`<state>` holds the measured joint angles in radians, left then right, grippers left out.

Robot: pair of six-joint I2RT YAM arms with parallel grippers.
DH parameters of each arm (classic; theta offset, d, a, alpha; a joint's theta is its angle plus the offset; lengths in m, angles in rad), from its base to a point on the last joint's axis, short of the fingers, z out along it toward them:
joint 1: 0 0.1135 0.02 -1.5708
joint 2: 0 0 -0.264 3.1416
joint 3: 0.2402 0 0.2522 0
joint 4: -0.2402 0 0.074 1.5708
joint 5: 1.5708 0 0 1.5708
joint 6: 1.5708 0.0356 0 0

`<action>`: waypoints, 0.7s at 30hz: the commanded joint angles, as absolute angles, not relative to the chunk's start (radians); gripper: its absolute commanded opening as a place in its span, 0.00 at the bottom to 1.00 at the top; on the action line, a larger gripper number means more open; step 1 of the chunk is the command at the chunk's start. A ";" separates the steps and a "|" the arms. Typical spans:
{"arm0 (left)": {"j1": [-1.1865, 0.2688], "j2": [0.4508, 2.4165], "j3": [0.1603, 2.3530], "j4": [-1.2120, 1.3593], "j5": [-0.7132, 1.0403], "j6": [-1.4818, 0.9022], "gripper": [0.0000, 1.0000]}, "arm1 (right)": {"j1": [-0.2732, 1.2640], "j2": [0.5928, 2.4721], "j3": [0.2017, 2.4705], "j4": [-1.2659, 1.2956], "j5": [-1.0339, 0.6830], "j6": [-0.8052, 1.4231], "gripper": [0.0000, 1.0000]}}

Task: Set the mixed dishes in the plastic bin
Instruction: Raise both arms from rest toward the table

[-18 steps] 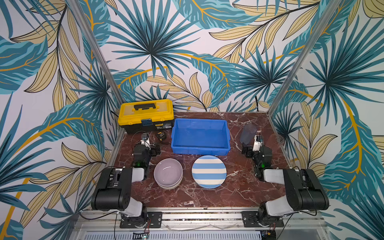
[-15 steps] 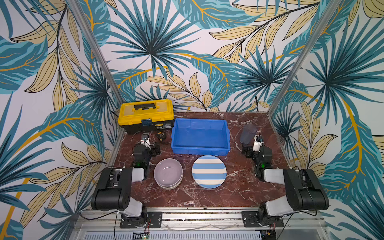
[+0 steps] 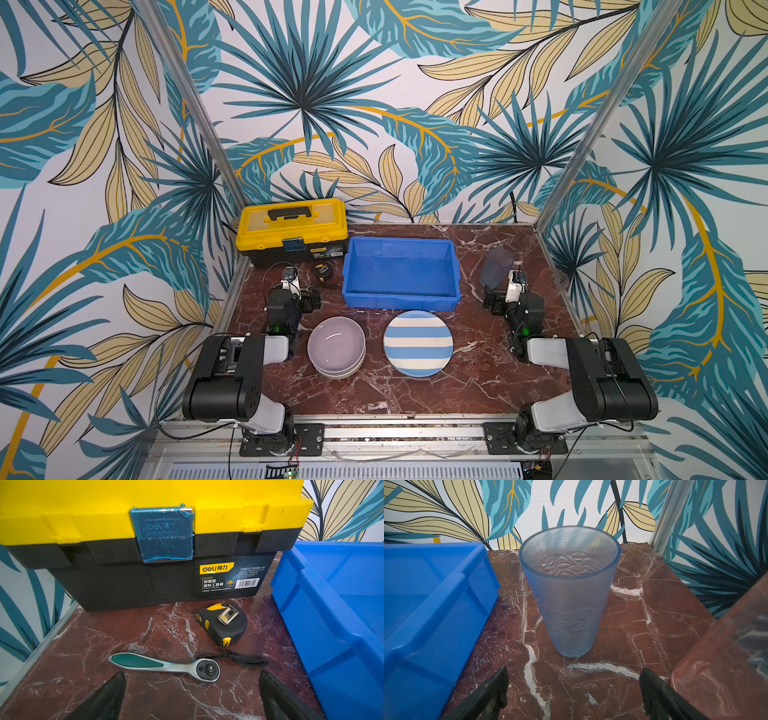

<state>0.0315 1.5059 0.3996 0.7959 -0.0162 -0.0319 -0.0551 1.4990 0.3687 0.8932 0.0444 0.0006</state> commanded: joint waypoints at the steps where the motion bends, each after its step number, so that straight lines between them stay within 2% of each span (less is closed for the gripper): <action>1: 0.032 1.517 0.421 0.792 -0.018 -0.028 0.99 | -0.048 1.508 0.377 0.915 0.050 0.013 1.00; 15: 0.041 1.490 0.422 0.792 -0.014 -0.031 0.99 | -0.048 1.472 0.358 0.926 0.098 0.029 1.00; 21: 0.040 1.372 0.455 0.602 -0.051 -0.076 1.00 | -0.048 1.383 0.347 0.862 0.164 0.052 1.00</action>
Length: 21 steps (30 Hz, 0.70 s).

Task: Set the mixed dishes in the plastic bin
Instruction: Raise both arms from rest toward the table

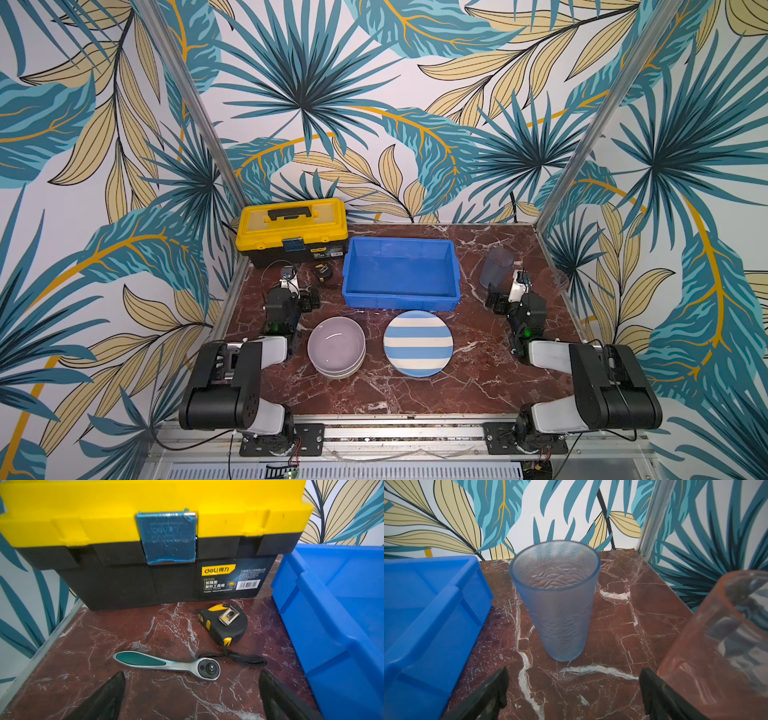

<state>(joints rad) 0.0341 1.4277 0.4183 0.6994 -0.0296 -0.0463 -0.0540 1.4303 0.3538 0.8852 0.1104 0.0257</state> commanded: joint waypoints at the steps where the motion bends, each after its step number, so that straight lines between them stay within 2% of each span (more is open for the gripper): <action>1: 0.040 1.354 0.459 0.571 -0.084 -0.085 0.99 | -0.047 1.356 0.359 0.808 0.178 0.059 1.00; 10: 0.011 1.149 0.480 0.334 -0.134 -0.137 1.00 | -0.048 1.154 0.448 0.373 0.219 0.133 1.00; 18: -0.042 0.986 0.607 0.016 -0.064 -0.205 1.00 | -0.046 1.011 0.643 -0.094 0.097 0.201 0.92; 21: -0.144 0.967 0.669 -0.106 -0.051 -0.209 1.00 | -0.046 1.010 0.730 -0.272 0.003 0.243 0.89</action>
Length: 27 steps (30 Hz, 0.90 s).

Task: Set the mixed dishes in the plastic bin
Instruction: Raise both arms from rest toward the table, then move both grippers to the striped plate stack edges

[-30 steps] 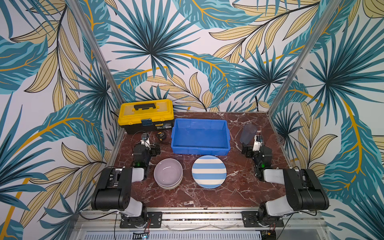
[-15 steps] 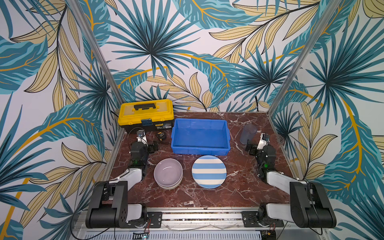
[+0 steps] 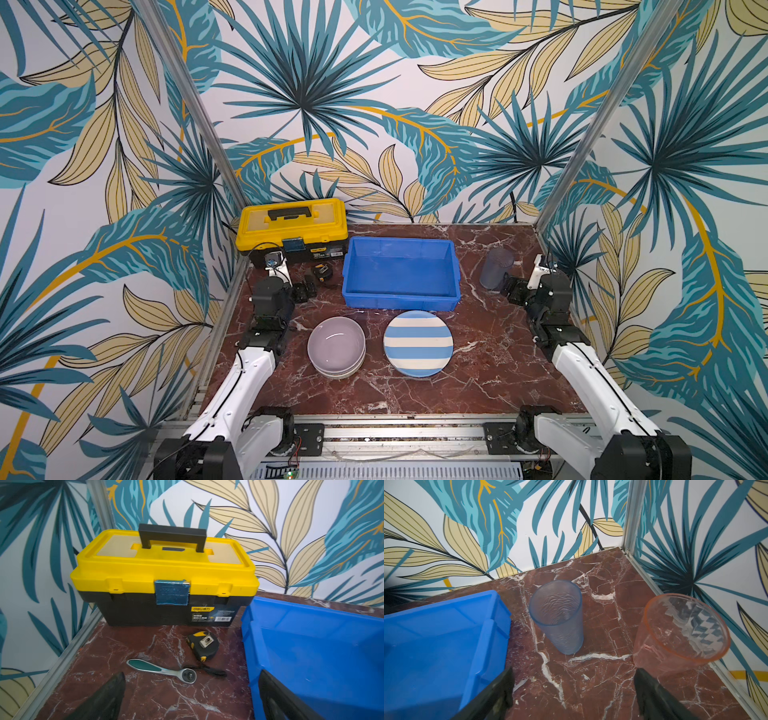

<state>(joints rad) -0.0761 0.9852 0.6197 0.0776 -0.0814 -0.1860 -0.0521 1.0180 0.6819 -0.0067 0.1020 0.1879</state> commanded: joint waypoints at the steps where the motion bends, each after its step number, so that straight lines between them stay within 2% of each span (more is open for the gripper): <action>1: -0.181 0.965 0.693 -0.155 -0.091 -0.212 1.00 | -0.046 1.004 0.748 -0.305 -0.029 0.270 0.88; 7: -0.365 0.978 0.804 -0.399 -0.121 -0.293 1.00 | -0.038 0.992 0.793 -0.408 -0.174 0.375 0.85; 17: -0.672 1.041 0.883 -0.616 0.053 -0.443 0.90 | 0.022 1.049 0.882 -0.640 -0.423 0.375 0.78; 21: -0.728 1.105 0.894 -0.621 0.165 -0.511 0.81 | 0.121 1.064 0.887 -0.682 -0.413 0.378 0.74; 27: -0.774 1.196 0.924 -0.623 0.220 -0.588 0.76 | 0.243 1.127 0.865 -0.689 -0.447 0.377 0.66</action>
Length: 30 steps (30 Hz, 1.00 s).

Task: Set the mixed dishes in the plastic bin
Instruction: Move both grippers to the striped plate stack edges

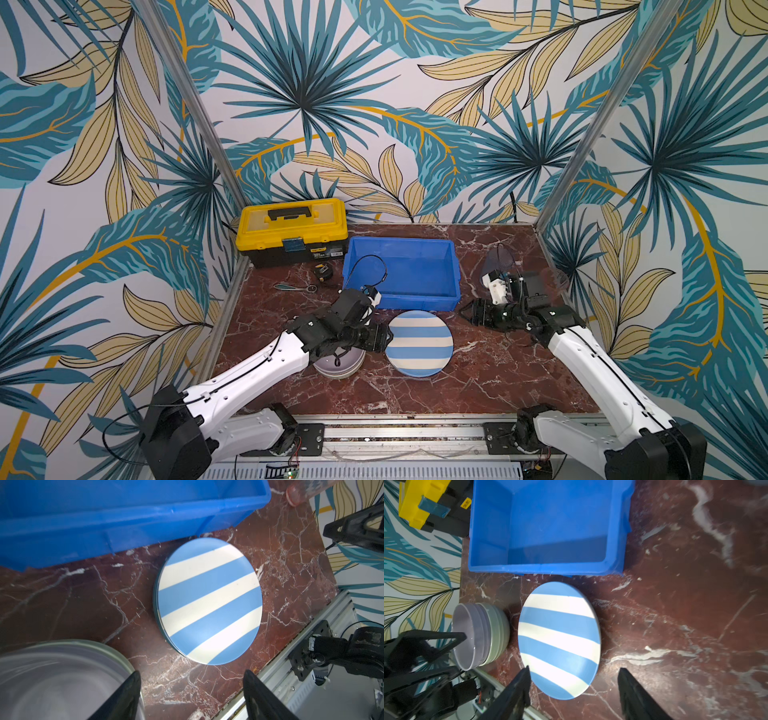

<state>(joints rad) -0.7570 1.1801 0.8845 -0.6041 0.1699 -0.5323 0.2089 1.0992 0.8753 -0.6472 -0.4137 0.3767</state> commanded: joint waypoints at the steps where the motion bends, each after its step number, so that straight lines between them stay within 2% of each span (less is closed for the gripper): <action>1: -0.783 1.209 0.931 -0.623 0.221 -0.604 0.76 | 0.258 1.140 0.859 -0.690 -0.450 0.377 0.65; 11: -0.828 1.323 0.932 -0.522 0.171 -0.775 0.70 | 0.305 1.184 0.736 -0.541 -0.442 0.450 0.60; 18: -0.844 1.427 0.944 -0.486 0.044 -0.880 0.65 | 0.304 1.239 0.691 -0.444 -0.444 0.498 0.54; 22: -0.845 1.507 0.974 -0.502 -0.023 -0.908 0.61 | 0.304 1.263 0.678 -0.396 -0.447 0.519 0.51; 30: -0.854 1.621 1.055 -0.523 -0.035 -0.902 0.61 | 0.305 1.279 0.657 -0.352 -0.445 0.541 0.49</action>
